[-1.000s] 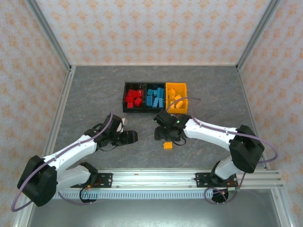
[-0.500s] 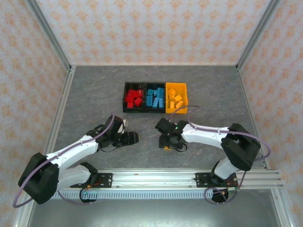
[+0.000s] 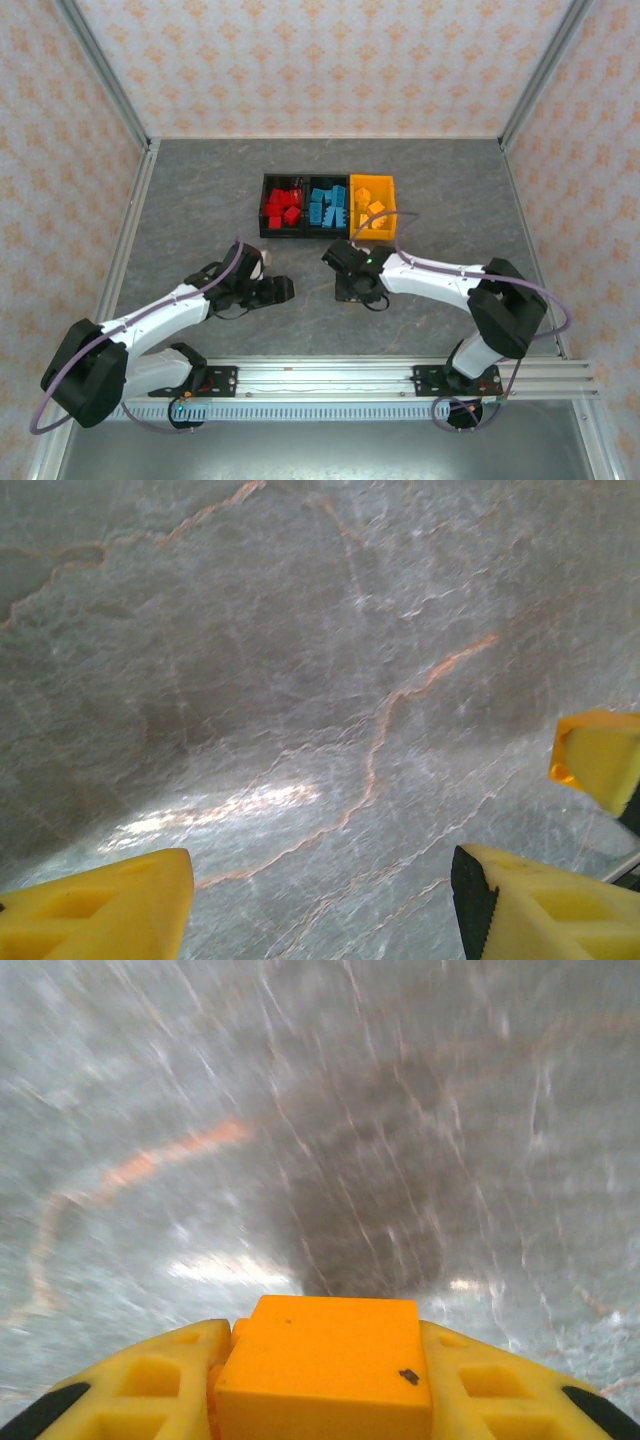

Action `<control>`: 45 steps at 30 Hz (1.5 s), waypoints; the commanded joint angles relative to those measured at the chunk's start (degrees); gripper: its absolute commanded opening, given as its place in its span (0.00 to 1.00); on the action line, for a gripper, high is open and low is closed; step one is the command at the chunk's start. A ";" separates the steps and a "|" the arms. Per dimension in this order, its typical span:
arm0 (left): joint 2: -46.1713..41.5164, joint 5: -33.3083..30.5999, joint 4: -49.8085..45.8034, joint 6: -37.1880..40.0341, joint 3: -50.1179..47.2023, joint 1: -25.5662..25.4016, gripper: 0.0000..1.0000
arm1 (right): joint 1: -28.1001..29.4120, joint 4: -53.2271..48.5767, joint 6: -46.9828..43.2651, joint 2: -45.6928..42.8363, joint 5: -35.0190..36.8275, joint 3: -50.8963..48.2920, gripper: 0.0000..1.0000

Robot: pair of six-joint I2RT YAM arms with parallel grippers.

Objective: Sort the legos into containers by color
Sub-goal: Pick up the lego from the bottom-center of the table, then place the lego in the container.

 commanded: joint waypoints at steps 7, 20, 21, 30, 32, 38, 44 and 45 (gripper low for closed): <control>1.28 -6.13 5.93 -2.77 8.09 -0.39 0.70 | -11.52 0.59 -7.43 -2.85 6.38 12.44 0.37; 5.29 -8.47 11.09 -4.45 14.76 -0.35 0.70 | -24.17 5.85 -10.29 9.49 6.15 25.72 0.37; 5.94 -8.27 11.06 -4.27 15.37 -0.34 0.70 | -24.81 5.95 -10.19 10.81 6.15 26.77 0.37; 6.44 -8.42 10.40 -4.24 15.11 -0.43 0.70 | -28.52 3.87 -8.47 23.91 9.17 38.67 0.40; 5.78 -8.82 10.35 -4.47 14.40 -0.43 0.70 | -28.76 3.37 -8.01 26.28 10.00 41.05 0.42; 4.81 -9.35 10.26 -4.95 13.52 -0.50 0.70 | -28.74 2.79 -6.45 29.23 10.88 44.38 0.45; 5.16 -9.54 10.00 -4.69 13.83 -0.48 0.70 | -28.71 1.96 -6.22 28.94 10.81 45.33 0.54; 5.34 -9.49 10.00 -4.69 13.90 -0.49 0.70 | -28.78 1.83 -6.35 28.65 10.52 45.57 0.55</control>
